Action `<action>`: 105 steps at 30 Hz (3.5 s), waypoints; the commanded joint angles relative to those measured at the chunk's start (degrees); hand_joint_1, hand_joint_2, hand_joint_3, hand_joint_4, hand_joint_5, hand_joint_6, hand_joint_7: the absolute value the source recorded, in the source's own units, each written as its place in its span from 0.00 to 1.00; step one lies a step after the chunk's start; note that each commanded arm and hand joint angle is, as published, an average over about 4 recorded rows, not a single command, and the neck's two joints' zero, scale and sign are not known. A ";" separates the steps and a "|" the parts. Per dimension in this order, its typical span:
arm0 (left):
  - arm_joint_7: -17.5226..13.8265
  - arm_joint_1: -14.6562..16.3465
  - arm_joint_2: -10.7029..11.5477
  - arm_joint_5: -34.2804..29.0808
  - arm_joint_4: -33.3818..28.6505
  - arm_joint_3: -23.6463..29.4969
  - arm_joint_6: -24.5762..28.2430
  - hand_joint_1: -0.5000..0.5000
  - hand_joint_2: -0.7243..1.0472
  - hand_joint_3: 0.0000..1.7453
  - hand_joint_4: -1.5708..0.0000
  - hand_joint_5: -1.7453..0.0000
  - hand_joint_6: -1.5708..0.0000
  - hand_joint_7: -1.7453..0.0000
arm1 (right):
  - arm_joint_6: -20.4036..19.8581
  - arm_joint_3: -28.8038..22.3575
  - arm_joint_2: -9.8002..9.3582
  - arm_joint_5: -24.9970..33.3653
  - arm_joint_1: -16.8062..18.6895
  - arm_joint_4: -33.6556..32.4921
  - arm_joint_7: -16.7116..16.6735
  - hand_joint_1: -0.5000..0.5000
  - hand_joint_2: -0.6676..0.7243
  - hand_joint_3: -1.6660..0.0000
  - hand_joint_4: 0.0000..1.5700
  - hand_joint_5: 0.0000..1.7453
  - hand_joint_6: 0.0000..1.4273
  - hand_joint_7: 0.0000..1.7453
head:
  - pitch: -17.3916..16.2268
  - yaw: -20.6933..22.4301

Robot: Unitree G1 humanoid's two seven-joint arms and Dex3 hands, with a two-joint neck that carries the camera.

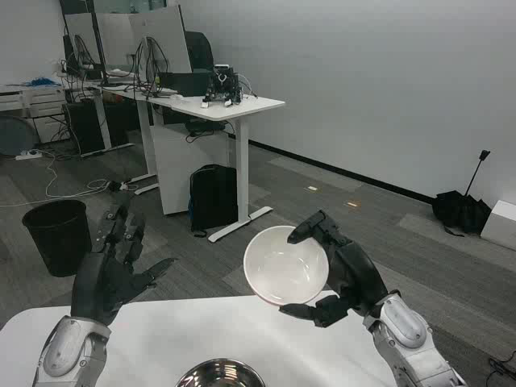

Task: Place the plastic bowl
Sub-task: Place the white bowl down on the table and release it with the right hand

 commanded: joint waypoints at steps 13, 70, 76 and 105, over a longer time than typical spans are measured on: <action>-0.13 4.07 -0.26 -0.20 -2.53 1.62 -0.65 0.00 0.85 0.00 1.00 1.00 1.00 1.00 | -1.18 0.22 0.38 0.56 0.26 -2.32 -0.52 0.25 0.05 0.19 0.71 0.75 0.14 0.96 | -1.78 0.12; -0.13 0.13 -0.52 -0.37 2.28 0.68 -0.65 0.00 0.85 0.00 1.00 1.00 1.00 1.00 | -6.55 0.94 1.74 0.30 13.99 17.79 -2.12 0.25 0.08 0.30 0.60 0.90 0.03 0.96 | -7.76 -4.95; -0.13 0.13 -0.55 -0.37 2.28 0.74 -0.65 0.00 0.85 0.04 1.00 1.00 1.00 1.00 | -6.44 0.81 1.76 1.53 14.43 17.74 -1.16 0.15 0.20 0.69 0.23 0.76 0.00 0.84 | -8.21 -4.91; -0.30 1.10 -0.26 -1.74 2.28 0.39 -1.40 0.00 0.80 0.01 1.00 1.00 1.00 1.00 | -7.64 4.61 1.85 12.96 15.95 12.84 3.30 0.04 0.59 0.90 0.00 0.00 0.00 0.00 | -9.01 -4.55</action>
